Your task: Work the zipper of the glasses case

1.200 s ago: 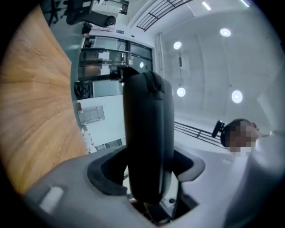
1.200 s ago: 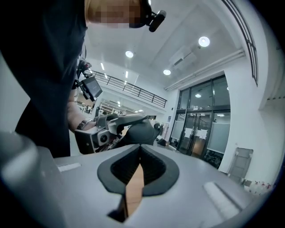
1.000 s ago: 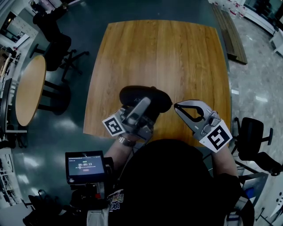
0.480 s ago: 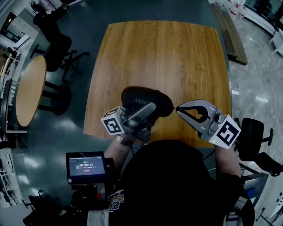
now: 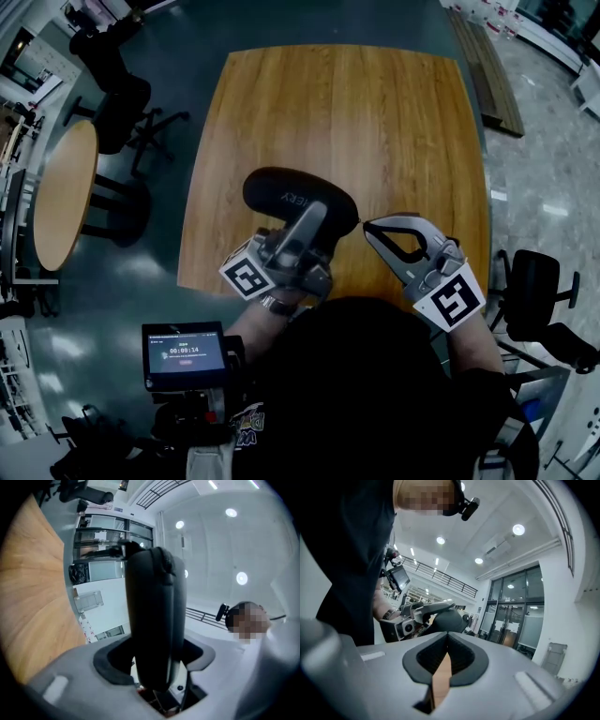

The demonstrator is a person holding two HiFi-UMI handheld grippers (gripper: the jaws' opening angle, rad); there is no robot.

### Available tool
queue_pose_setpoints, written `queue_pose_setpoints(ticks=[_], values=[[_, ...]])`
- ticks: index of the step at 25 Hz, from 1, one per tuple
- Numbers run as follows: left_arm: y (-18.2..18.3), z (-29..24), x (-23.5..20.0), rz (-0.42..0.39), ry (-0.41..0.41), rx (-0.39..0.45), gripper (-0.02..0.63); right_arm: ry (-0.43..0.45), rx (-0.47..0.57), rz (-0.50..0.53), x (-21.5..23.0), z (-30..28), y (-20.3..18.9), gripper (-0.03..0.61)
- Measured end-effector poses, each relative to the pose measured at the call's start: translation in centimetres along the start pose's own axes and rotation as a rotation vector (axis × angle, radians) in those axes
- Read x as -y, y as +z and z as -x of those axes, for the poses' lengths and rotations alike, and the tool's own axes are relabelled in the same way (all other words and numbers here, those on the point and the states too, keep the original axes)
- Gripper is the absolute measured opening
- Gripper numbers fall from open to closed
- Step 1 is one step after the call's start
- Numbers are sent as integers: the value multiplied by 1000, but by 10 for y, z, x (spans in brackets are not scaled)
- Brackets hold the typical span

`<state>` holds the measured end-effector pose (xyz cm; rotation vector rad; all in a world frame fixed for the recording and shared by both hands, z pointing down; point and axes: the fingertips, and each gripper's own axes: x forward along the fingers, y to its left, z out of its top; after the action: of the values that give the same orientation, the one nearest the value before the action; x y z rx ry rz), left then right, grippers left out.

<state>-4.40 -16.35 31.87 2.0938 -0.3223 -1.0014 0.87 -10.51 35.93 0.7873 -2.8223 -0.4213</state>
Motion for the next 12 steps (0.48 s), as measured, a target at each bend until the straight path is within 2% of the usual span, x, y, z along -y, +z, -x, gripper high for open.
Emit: queue_pose_setpoints(ticks=[3, 6, 9, 10, 12], values=[[-2, 1, -1, 11, -5, -4, 268, -40, 28, -68, 6, 2, 1, 5], [-2, 2, -3, 50, 5, 17, 270, -52, 43, -98, 8, 2, 2, 6], [0, 1, -3, 53, 6, 28, 270, -51, 92, -164, 10, 3, 7, 13], [2, 0, -2, 51, 5, 34, 270, -46, 112, -183, 11, 3, 11, 48], [6, 0, -2, 50, 10, 46, 270, -45, 139, -185, 11, 0, 18, 183]])
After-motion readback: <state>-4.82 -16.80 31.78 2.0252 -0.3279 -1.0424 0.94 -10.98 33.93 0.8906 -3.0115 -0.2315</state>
